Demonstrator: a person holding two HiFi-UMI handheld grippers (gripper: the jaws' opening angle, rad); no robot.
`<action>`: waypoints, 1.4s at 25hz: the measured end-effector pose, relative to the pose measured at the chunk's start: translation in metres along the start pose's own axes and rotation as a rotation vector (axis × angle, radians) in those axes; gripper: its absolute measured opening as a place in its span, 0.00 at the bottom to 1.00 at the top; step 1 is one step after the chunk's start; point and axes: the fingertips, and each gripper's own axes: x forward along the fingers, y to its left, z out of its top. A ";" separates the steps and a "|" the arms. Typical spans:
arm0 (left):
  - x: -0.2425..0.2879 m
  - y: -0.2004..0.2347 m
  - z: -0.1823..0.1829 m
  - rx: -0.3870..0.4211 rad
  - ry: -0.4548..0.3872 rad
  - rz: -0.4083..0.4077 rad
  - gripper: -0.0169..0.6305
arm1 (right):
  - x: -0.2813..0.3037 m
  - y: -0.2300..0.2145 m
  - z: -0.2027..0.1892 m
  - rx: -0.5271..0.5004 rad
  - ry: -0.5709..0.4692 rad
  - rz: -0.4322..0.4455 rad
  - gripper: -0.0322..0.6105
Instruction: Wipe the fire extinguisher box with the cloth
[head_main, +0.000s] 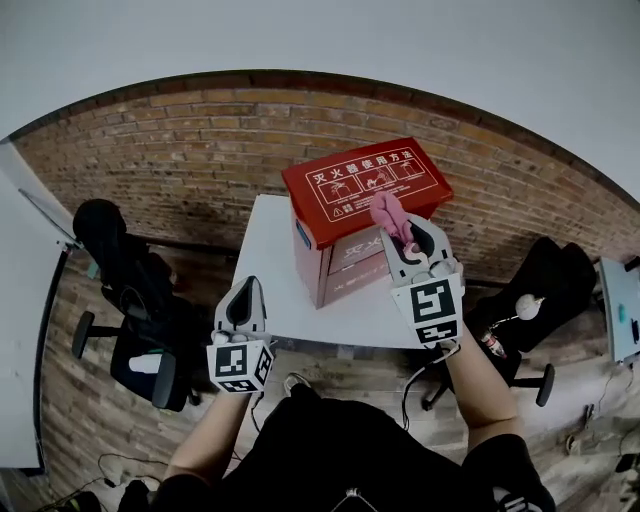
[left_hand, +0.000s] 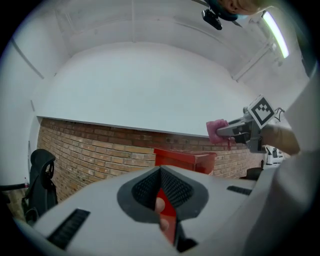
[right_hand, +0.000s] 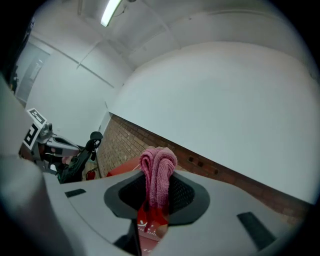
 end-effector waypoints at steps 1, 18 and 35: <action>-0.004 -0.011 0.000 0.006 0.002 -0.015 0.07 | -0.012 0.001 -0.006 0.025 -0.001 0.005 0.21; -0.109 -0.097 -0.007 0.072 0.025 -0.103 0.07 | -0.156 0.069 -0.072 0.314 -0.088 0.052 0.21; -0.127 -0.066 0.000 0.153 -0.013 -0.193 0.07 | -0.149 0.145 -0.066 0.394 -0.054 0.044 0.21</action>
